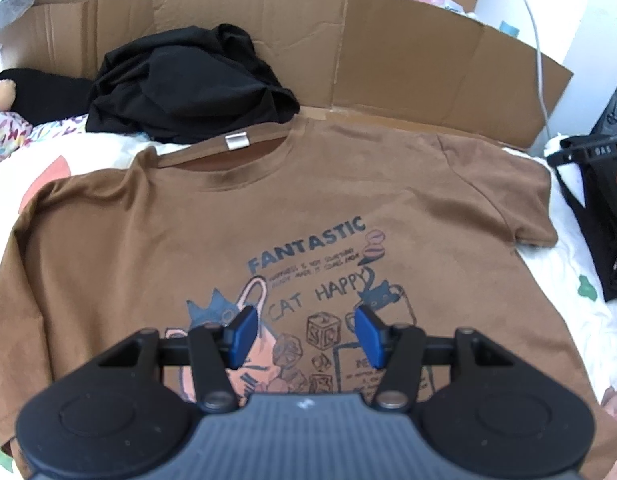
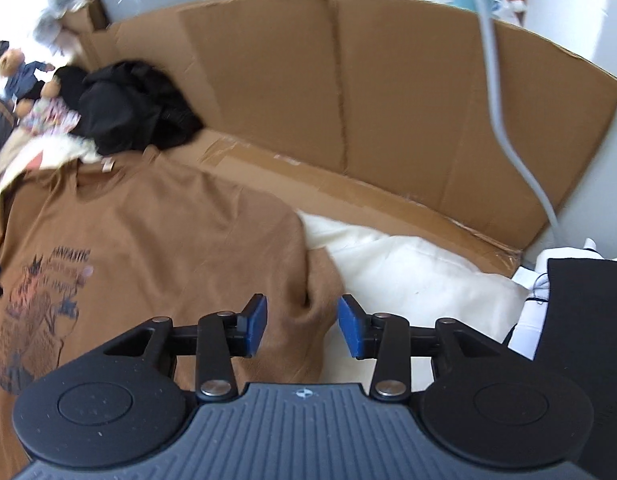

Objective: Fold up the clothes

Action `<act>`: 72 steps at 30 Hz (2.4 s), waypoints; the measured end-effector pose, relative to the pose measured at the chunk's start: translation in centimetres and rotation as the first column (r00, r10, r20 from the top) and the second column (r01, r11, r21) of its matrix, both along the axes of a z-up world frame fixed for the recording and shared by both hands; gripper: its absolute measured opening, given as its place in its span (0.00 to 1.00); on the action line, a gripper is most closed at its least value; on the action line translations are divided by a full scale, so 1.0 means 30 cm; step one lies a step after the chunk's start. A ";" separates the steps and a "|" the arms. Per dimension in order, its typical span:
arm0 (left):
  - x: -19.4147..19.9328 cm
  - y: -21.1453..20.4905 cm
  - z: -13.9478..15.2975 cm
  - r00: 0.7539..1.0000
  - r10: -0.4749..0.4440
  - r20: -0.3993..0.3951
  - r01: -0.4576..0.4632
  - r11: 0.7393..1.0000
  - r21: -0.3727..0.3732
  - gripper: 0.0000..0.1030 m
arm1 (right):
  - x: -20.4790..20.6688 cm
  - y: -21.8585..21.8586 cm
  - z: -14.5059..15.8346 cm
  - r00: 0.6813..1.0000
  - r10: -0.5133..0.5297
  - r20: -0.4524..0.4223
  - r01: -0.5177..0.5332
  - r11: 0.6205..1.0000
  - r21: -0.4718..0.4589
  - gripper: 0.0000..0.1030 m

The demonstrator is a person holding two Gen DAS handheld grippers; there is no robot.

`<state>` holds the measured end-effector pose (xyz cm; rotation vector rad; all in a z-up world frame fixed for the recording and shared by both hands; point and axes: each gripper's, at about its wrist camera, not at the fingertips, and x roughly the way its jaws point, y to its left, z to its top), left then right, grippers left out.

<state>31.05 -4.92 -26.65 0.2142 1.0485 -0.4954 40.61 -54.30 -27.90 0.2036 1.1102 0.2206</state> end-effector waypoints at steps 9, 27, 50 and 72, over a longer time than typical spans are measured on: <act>0.022 0.023 -0.031 1.000 0.013 -0.028 -0.013 1.000 -0.008 0.55 | 0.068 -0.026 -0.107 0.997 -0.073 0.002 0.073 0.997 0.007 0.43; 0.025 0.018 -0.006 0.999 0.005 -0.036 -0.007 0.999 -0.036 0.55 | 0.100 -0.017 -0.218 0.985 -0.129 -0.119 0.148 0.975 0.168 0.03; -0.014 -0.030 0.035 1.000 -0.026 -0.005 0.026 1.000 -0.012 0.55 | 0.016 -0.165 0.055 0.948 -0.289 0.136 0.274 0.954 0.119 0.05; 0.011 -0.005 -0.050 0.999 -0.014 -0.052 0.013 1.000 -0.024 0.55 | 0.079 -0.137 -0.232 0.979 -0.199 -0.046 0.196 0.978 -0.070 0.32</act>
